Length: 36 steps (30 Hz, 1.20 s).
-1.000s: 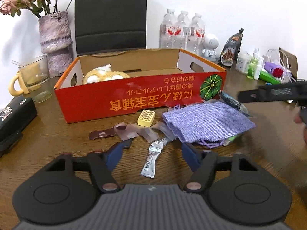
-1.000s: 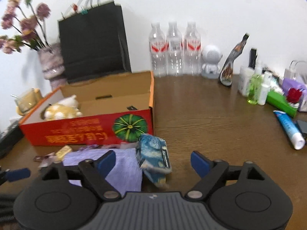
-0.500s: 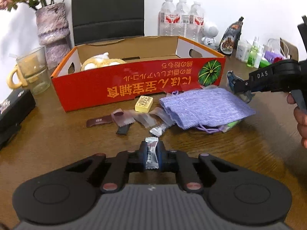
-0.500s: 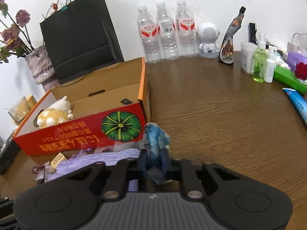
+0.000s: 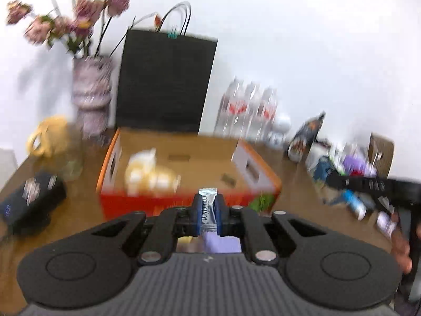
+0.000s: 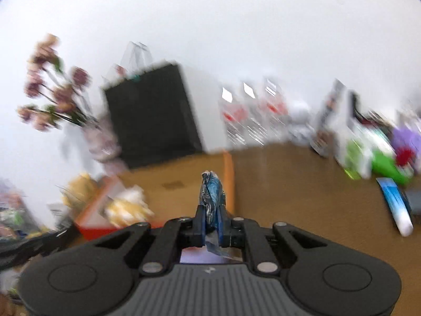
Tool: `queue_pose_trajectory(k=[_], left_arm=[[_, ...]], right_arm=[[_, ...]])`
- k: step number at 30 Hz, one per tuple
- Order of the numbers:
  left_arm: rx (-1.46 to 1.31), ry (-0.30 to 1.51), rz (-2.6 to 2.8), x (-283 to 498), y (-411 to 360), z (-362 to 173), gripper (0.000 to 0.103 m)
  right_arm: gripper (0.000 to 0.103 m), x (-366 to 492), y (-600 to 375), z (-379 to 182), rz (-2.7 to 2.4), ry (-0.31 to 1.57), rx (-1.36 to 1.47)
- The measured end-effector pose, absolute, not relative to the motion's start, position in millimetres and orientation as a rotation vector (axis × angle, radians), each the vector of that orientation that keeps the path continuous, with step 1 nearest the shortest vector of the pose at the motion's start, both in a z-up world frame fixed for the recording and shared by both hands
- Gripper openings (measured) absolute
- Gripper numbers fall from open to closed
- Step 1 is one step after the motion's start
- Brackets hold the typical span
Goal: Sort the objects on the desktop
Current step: 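Carry the sachet and tissue pack into the box while both tools open to release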
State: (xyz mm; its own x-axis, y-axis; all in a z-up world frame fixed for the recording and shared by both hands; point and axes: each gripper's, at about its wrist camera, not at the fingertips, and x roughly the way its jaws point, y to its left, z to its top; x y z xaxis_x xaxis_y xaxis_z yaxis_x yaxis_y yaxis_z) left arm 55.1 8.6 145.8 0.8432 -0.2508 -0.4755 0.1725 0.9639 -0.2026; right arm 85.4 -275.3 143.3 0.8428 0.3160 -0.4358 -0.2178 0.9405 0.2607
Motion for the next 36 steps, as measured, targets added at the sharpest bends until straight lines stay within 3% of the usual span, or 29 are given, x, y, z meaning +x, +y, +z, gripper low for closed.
queue_pose_trajectory(k=[5,10,16,17,18,19,20,22,25,27,28,36], left_arm=[[-0.209,0.653,-0.223,178,9,161,0.011],[-0.155,0.811,-0.064,284,-2,108,0.011],[-0.151,0.895,-0.005,333,1,68,0.014],[-0.16,0.903,0.002,337,3,64,0.02],[-0.169,0.909,0.007,341,5,62,0.042],[-0.177,0.906,0.005,341,7,62,0.052],[-0.176,0.89,-0.001,340,9,63,0.055],[-0.16,0.88,-0.005,339,11,66,0.053],[-0.132,0.911,0.023,338,14,71,0.056],[-0.121,0.939,0.038,335,17,75,0.078],[-0.11,0.947,0.039,331,17,78,0.081],[-0.075,0.975,0.074,283,25,106,0.083]], right_arm=[[0.008,173,-227,175,0.355,0.57,0.147],[0.008,279,-173,140,0.279,0.764,-0.002],[0.01,340,-152,92,0.264,0.871,-0.053],[0.013,344,-153,86,0.268,0.877,-0.041],[0.019,348,-154,81,0.271,0.882,-0.03],[0.041,352,-156,79,0.269,0.891,-0.015],[0.065,353,-156,79,0.267,0.9,-0.008],[0.076,354,-159,80,0.26,0.908,-0.003],[0.077,353,-163,85,0.239,0.934,-0.016],[0.08,351,-164,88,0.231,0.979,-0.021],[0.081,348,-165,90,0.235,0.996,-0.016],[0.081,301,-169,118,0.223,1.03,-0.034]])
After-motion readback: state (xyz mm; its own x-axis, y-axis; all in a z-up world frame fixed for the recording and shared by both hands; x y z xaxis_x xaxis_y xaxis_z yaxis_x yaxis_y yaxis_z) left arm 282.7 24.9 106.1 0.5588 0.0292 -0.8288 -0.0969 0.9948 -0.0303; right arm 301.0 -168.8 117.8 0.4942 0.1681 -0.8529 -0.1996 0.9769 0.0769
